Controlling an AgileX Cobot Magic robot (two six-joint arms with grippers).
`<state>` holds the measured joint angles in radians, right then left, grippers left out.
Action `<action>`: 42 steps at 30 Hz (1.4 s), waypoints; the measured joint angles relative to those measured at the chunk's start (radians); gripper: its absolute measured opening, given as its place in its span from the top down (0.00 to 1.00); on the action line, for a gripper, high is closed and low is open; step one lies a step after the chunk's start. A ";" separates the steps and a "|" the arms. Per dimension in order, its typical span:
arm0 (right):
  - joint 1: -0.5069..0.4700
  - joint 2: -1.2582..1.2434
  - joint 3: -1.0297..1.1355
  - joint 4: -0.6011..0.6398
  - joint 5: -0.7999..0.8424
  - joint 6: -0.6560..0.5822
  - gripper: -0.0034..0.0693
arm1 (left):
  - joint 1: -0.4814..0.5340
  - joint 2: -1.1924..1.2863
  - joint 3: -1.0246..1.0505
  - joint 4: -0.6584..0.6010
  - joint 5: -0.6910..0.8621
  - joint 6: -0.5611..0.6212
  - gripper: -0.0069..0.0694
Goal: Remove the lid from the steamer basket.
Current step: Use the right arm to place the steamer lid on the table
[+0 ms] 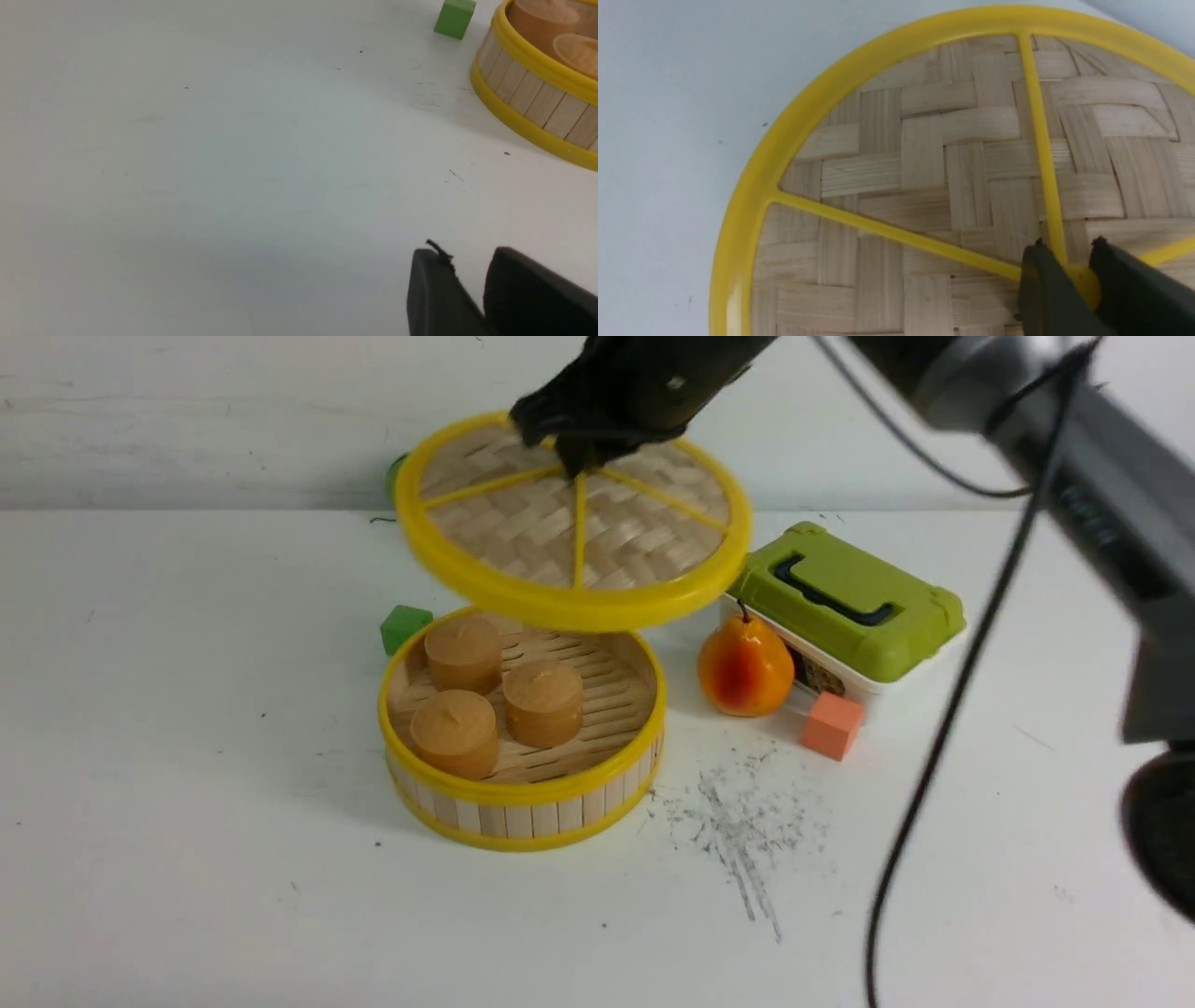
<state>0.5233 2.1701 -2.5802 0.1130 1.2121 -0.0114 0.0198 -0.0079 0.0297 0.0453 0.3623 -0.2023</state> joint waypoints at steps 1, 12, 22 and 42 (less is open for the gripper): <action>-0.021 -0.038 0.027 -0.001 0.006 0.000 0.80 | 0.000 0.000 0.000 0.000 0.000 0.000 0.69; -0.131 -0.437 0.602 -0.015 0.048 -0.119 0.80 | 0.000 0.000 0.000 -0.001 0.000 0.000 0.67; -0.131 -0.775 1.488 -0.032 -0.470 0.028 0.80 | 0.000 0.000 0.000 -0.002 0.000 0.000 0.66; -0.218 -0.454 1.642 -0.041 -1.030 0.134 0.76 | 0.000 0.000 0.000 -0.002 0.000 0.000 0.63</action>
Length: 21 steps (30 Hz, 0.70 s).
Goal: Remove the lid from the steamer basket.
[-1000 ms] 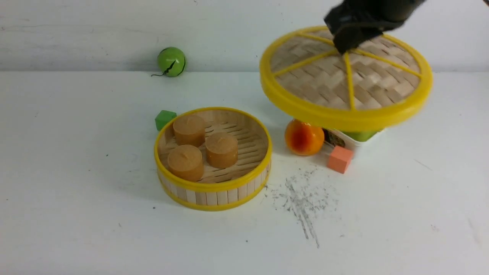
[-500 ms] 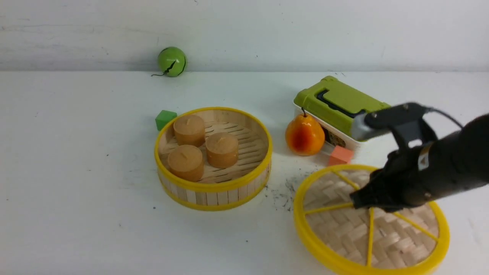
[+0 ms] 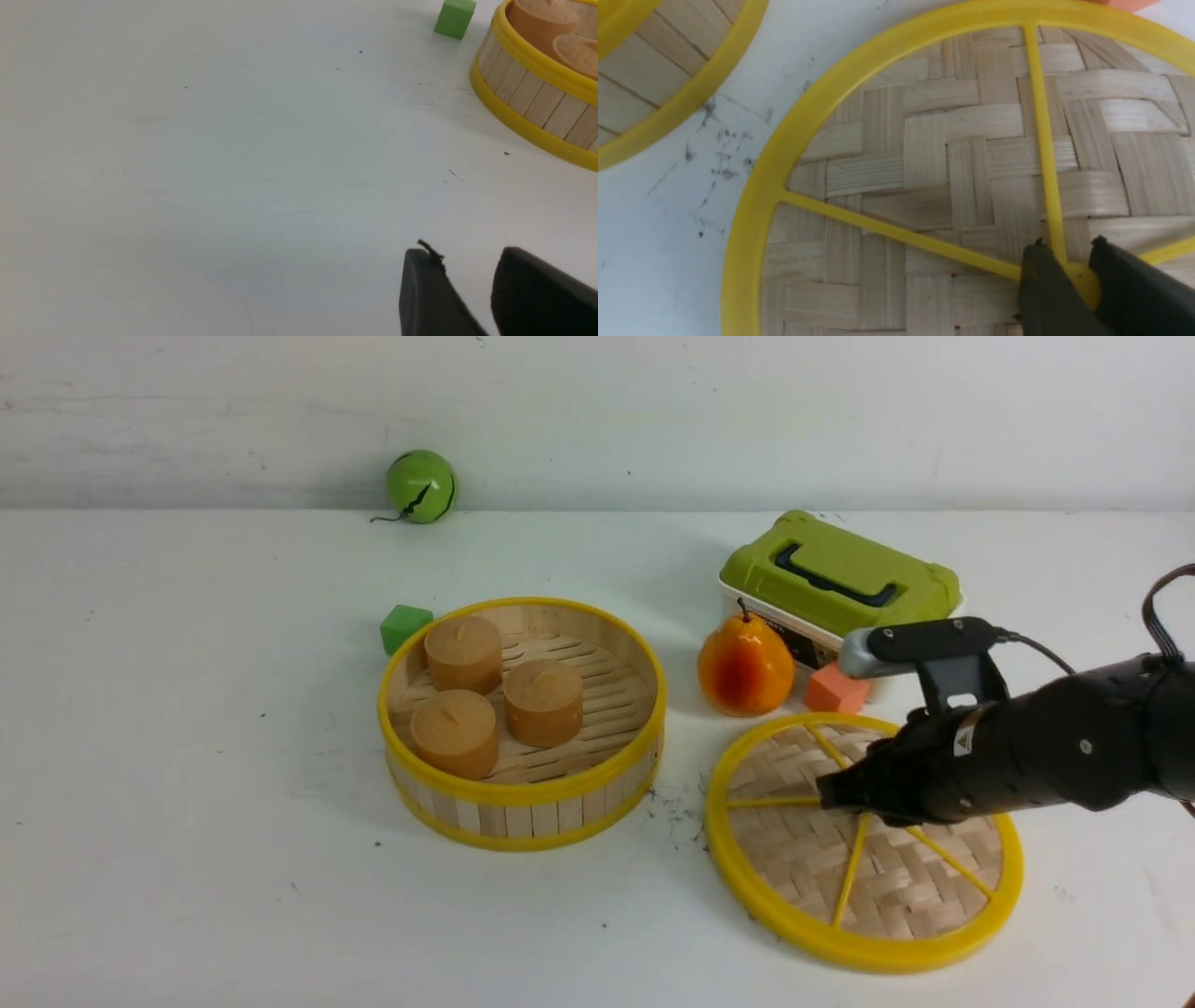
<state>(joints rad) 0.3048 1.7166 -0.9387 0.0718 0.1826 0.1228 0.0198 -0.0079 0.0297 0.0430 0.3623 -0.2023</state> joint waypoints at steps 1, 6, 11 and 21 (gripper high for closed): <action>0.000 0.000 -0.001 0.000 -0.002 0.000 0.72 | 0.000 0.000 0.000 0.000 0.000 0.000 0.63; -0.003 -0.032 -0.034 0.003 0.066 0.000 0.45 | 0.000 0.000 0.000 0.000 0.000 0.000 0.62; -0.005 -0.212 -0.061 0.000 0.176 0.000 0.30 | 0.000 0.000 0.000 0.000 0.000 0.000 0.62; -0.005 -0.748 0.082 -0.013 0.269 -0.014 0.96 | 0.000 0.000 0.000 0.000 0.003 0.000 0.62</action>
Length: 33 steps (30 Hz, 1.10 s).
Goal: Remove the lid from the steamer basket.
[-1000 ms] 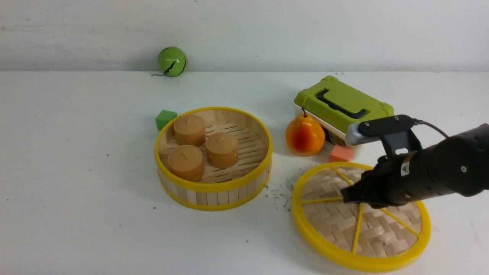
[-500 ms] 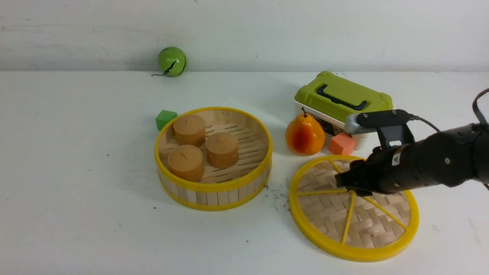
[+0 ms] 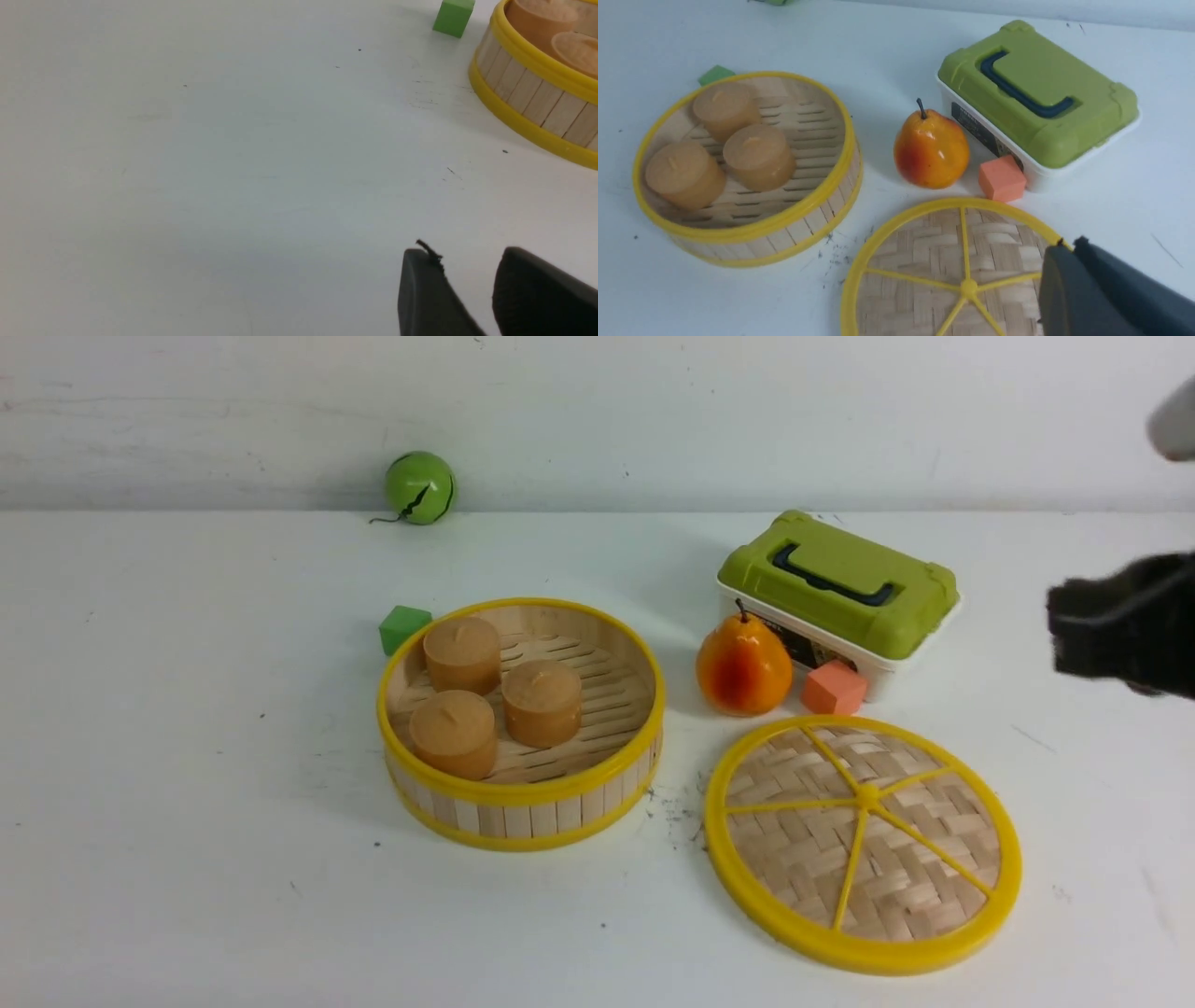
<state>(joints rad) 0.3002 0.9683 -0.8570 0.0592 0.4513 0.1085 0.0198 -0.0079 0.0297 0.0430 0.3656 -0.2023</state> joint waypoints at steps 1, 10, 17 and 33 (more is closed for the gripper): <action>0.000 -0.044 0.029 0.002 0.014 -0.001 0.97 | 0.000 0.000 0.000 0.000 0.000 0.000 0.62; 0.000 -0.325 0.143 0.005 0.051 -0.008 0.98 | 0.000 0.000 0.000 0.000 0.001 0.000 0.61; 0.000 -0.460 0.143 -0.026 0.052 -0.008 0.98 | 0.000 0.000 0.000 0.000 0.001 0.000 0.60; 0.000 -0.501 0.198 -0.176 0.029 -0.005 0.97 | 0.000 0.000 0.000 0.000 0.001 0.000 0.60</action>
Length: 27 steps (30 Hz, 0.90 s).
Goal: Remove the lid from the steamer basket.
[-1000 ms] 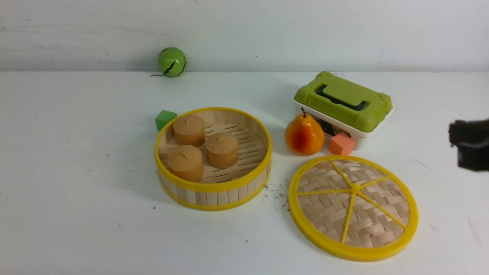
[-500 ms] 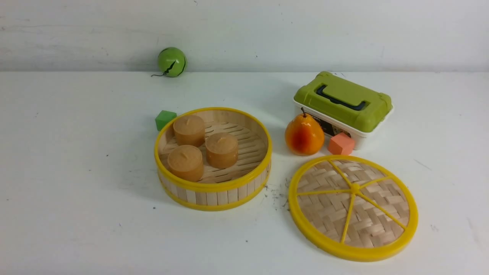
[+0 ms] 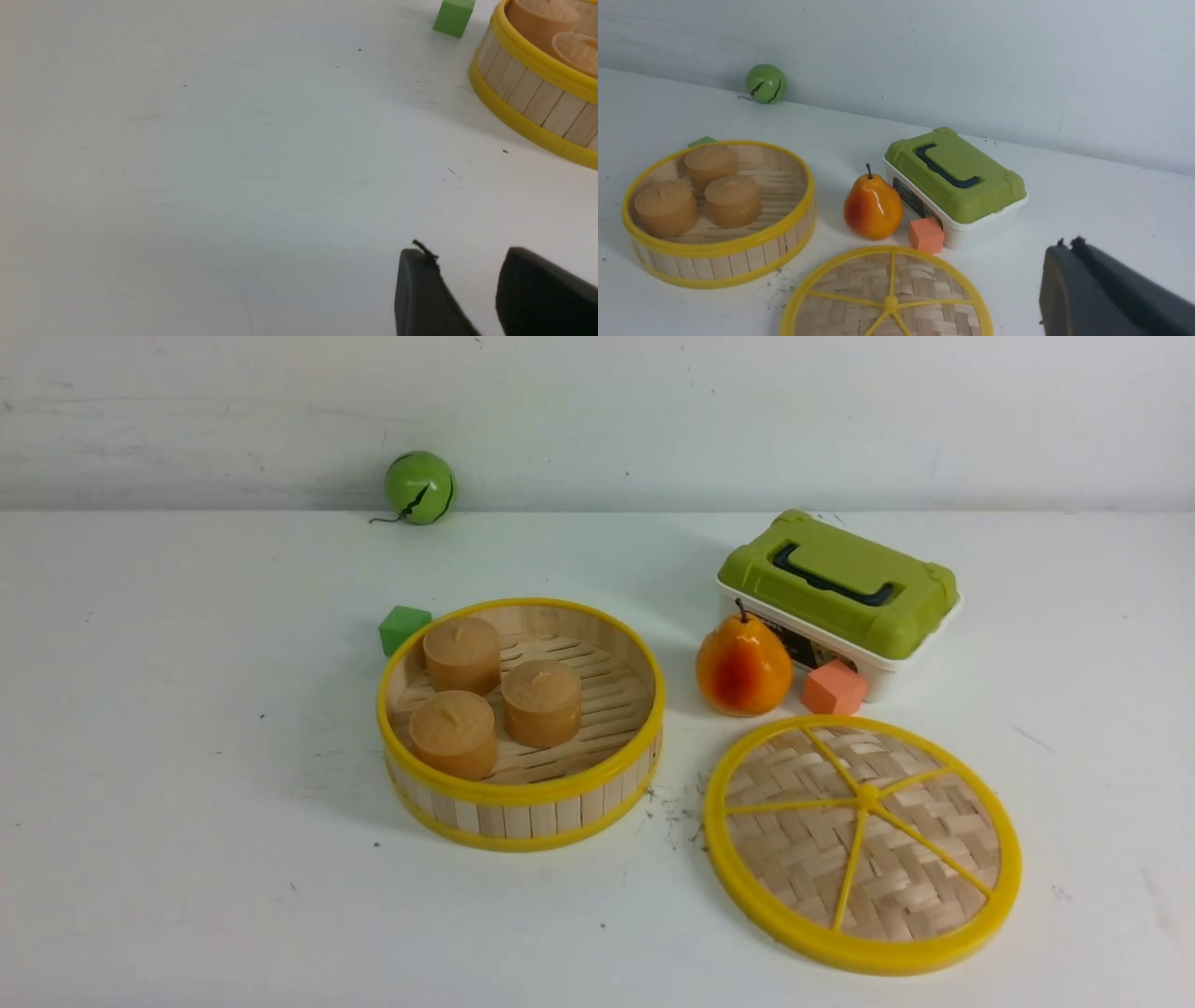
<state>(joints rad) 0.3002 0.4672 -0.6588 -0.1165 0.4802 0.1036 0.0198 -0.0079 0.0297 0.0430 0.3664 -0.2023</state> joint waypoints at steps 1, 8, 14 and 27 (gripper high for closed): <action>-0.006 -0.015 0.048 -0.016 -0.022 0.020 0.97 | 0.000 0.000 0.000 0.000 0.000 0.000 0.60; -0.198 -0.221 0.383 -0.044 -0.227 0.160 0.97 | 0.000 0.000 0.000 0.000 0.000 0.000 0.60; -0.366 -0.385 0.633 -0.032 -0.365 0.174 0.97 | 0.000 0.000 0.000 0.000 0.000 0.000 0.60; -0.348 -0.477 0.677 0.074 -0.092 0.135 0.98 | 0.000 0.000 0.000 0.000 0.001 0.000 0.60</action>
<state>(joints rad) -0.0473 -0.0097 0.0184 -0.0427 0.3883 0.2384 0.0198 -0.0079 0.0297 0.0430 0.3675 -0.2023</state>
